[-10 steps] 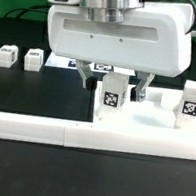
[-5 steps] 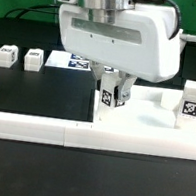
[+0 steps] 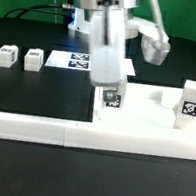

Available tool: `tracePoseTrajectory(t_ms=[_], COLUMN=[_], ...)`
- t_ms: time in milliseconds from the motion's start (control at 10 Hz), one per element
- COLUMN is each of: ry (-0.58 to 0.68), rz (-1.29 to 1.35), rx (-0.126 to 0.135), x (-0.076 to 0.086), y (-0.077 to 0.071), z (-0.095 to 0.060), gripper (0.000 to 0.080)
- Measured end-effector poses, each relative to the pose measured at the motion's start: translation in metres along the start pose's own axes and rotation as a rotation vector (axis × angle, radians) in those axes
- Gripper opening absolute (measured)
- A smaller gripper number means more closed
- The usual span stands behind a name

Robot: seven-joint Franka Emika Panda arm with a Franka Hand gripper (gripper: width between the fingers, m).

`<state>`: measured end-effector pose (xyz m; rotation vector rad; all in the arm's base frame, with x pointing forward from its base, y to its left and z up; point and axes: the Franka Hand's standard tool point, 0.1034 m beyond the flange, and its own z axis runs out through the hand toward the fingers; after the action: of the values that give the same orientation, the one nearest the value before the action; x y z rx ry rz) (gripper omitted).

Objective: Assemble square table

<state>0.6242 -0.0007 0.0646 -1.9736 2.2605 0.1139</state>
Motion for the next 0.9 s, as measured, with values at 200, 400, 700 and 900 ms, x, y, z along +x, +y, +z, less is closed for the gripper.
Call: tracePoseTrajectory(t_ms=[200, 400, 700, 900], ry=[0.003, 0.014, 0.023, 0.023], rz=[0.234, 0.306, 0.315, 0.314], rx=[0.017, 0.021, 0.018, 0.018], x=[-0.0010, -0.0009, -0.0001, -0.0004], y=[0.0001, 0.0008, 0.0019, 0.0020], z=[-0.0004, -0.0006, -0.0005, -0.0004], gripper=[0.0292, 0.0295, 0.0311, 0.0492])
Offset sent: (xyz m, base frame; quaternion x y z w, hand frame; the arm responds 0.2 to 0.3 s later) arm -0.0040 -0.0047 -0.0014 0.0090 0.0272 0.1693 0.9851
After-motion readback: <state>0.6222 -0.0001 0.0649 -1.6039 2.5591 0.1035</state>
